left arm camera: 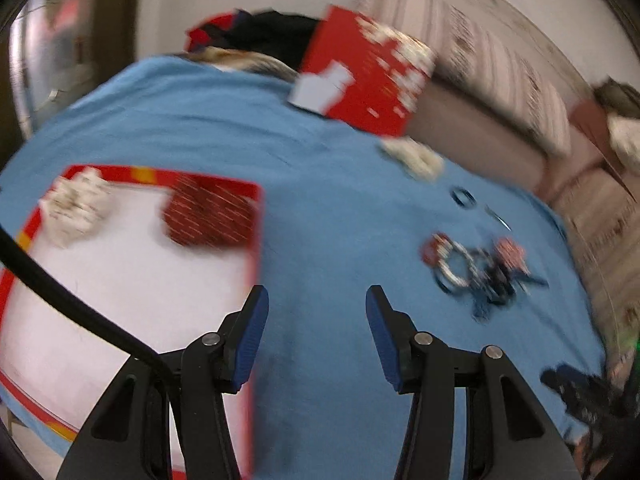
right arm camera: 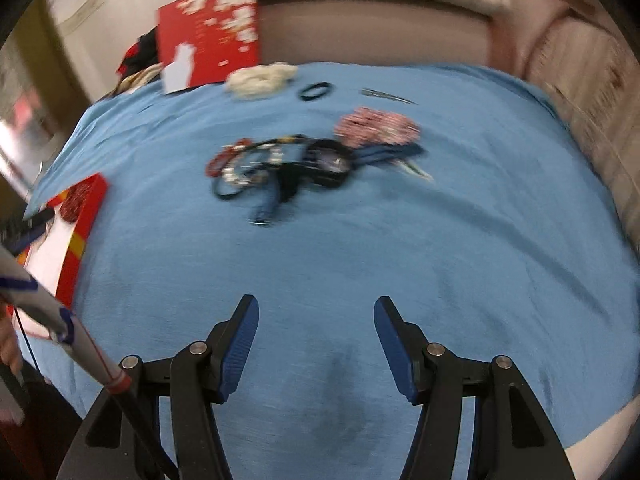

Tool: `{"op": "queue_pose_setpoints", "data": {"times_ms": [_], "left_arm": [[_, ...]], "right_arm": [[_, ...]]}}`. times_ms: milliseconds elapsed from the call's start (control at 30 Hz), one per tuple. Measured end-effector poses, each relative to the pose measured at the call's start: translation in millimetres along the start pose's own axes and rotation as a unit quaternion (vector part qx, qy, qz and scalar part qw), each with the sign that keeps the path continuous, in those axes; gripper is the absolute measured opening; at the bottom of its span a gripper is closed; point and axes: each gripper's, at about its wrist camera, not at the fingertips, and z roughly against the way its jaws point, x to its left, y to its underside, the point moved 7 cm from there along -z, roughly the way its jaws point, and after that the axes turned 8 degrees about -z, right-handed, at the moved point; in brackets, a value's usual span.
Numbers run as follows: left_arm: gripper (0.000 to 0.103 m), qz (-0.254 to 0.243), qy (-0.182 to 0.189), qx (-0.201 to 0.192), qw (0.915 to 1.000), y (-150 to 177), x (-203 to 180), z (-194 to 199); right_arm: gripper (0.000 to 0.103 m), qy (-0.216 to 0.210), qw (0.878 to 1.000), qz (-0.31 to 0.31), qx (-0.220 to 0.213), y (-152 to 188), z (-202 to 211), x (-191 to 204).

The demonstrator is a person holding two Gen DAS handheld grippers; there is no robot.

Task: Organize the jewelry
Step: 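Move both open tools back to the accessory pile, then grasp a small black hair tie with left tool while right tool grasps black ring scrunchie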

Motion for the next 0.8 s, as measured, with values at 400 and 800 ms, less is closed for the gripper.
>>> {"op": "queue_pose_setpoints", "data": {"times_ms": [400,800], "left_arm": [[0.049,-0.071,0.085,0.070,0.9914,11,-128,-41],[0.049,-0.130,0.132,0.089,0.9786,1,-234,-90]], "right_arm": [[0.065,-0.042,0.997,-0.064,-0.005,5,-15,-47],[0.066,-0.074,0.991,-0.112,-0.019,0,-31,-88]]}}
